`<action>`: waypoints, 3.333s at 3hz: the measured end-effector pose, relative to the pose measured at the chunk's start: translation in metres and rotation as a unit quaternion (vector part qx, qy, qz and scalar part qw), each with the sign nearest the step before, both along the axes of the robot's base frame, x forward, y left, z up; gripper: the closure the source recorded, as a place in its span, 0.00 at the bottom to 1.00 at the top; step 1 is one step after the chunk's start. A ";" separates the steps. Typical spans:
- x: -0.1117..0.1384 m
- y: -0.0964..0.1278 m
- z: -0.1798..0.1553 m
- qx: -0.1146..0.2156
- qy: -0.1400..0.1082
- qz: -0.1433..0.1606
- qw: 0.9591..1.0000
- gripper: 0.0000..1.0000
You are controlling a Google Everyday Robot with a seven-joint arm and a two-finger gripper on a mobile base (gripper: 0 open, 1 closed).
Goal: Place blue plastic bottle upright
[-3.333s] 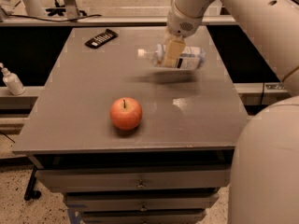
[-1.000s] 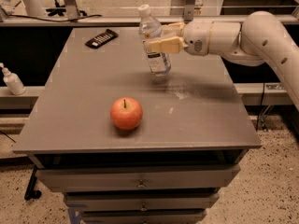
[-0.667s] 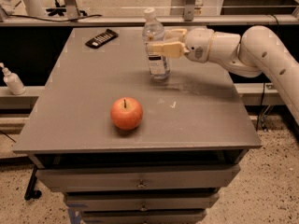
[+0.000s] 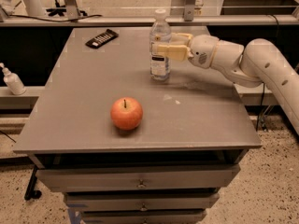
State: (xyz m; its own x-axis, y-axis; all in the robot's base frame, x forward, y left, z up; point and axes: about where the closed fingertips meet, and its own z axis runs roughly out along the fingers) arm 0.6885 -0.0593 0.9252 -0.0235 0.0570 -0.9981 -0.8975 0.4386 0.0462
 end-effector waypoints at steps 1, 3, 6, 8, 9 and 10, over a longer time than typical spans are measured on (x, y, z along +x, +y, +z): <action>-0.001 -0.004 -0.005 0.002 -0.001 -0.003 1.000 1.00; -0.001 -0.004 -0.004 0.002 -0.001 -0.003 1.000 0.62; -0.005 -0.006 -0.006 -0.010 -0.009 -0.001 1.000 0.00; -0.012 -0.026 -0.009 -0.051 -0.022 -0.007 0.998 0.00; -0.019 -0.073 -0.017 -0.098 -0.024 -0.026 0.995 0.00; -0.030 -0.135 -0.025 -0.136 -0.019 -0.059 0.989 0.00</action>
Offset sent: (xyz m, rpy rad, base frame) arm -0.0058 -0.0099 -0.0141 -0.0289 -0.0114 -0.0018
